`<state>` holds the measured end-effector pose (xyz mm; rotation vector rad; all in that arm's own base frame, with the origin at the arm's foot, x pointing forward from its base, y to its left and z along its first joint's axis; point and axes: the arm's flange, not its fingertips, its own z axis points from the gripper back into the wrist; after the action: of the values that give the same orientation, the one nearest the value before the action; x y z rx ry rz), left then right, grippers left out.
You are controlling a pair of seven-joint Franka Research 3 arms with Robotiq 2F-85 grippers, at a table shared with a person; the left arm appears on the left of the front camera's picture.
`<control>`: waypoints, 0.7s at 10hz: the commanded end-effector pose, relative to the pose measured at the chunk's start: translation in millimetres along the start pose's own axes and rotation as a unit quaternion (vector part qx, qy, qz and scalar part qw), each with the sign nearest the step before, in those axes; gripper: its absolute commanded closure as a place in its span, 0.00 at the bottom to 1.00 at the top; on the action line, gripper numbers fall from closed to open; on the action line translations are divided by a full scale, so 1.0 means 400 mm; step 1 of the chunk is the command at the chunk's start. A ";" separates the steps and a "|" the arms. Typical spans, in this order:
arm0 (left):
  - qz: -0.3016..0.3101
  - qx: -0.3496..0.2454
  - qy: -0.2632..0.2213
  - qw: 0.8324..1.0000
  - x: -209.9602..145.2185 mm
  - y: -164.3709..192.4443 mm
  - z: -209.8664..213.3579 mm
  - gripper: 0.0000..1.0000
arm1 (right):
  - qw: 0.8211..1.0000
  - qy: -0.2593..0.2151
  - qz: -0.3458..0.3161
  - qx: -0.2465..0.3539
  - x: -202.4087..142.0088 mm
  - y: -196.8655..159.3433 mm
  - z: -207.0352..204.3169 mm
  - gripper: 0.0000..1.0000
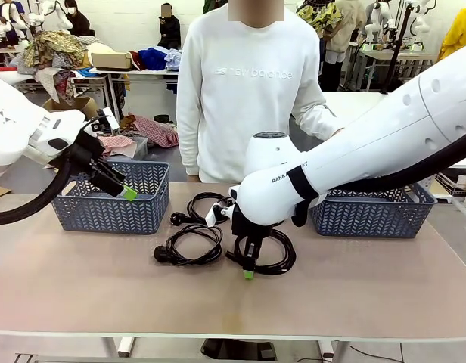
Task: Organize the cables according to human instructions.
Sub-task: Pick up a bundle of cables and place it in the basket indicated by the human.
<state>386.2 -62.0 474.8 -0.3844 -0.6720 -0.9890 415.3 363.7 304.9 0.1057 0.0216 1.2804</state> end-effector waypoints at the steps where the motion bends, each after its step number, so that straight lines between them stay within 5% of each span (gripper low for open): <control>1: -0.007 -0.007 -0.008 1.000 -0.004 0.006 -0.006 0.00 | 1.000 0.019 -0.013 0.007 0.004 0.014 -0.014 0.73; 4: -0.007 -0.007 -0.008 1.000 -0.004 0.006 -0.006 0.00 | 0.999 0.029 -0.024 0.013 -0.005 0.021 -0.023 1.00; 7: -0.007 -0.007 -0.008 1.000 -0.004 0.006 -0.006 0.00 | 0.997 0.032 -0.076 0.005 -0.018 0.026 0.003 1.00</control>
<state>386.2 -62.0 474.8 -0.3842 -0.6720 -0.9891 412.2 362.6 305.8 0.0995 0.0615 1.1978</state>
